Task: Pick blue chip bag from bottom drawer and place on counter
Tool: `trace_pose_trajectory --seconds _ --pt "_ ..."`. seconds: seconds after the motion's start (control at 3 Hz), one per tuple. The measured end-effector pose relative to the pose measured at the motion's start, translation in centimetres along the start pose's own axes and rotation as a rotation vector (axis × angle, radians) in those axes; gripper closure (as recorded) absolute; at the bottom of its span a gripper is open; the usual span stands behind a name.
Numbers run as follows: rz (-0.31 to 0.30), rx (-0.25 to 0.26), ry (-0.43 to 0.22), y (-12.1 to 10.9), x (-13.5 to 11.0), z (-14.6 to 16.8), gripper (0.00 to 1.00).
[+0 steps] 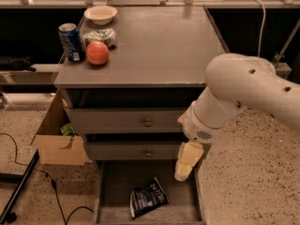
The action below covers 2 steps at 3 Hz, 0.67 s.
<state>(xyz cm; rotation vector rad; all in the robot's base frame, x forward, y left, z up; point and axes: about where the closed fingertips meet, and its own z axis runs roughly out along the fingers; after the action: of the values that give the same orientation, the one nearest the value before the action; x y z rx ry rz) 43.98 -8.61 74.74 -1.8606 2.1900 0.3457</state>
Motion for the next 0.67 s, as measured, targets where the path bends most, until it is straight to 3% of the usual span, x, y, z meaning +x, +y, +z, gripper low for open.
trace_pose_trajectory --seconds 0.33,0.67 --pt "0.008 -0.069 0.0 2.23 0.68 5.36 0.0" --pt "0.006 -0.074 -0.001 2.26 0.6 5.57 0.0"
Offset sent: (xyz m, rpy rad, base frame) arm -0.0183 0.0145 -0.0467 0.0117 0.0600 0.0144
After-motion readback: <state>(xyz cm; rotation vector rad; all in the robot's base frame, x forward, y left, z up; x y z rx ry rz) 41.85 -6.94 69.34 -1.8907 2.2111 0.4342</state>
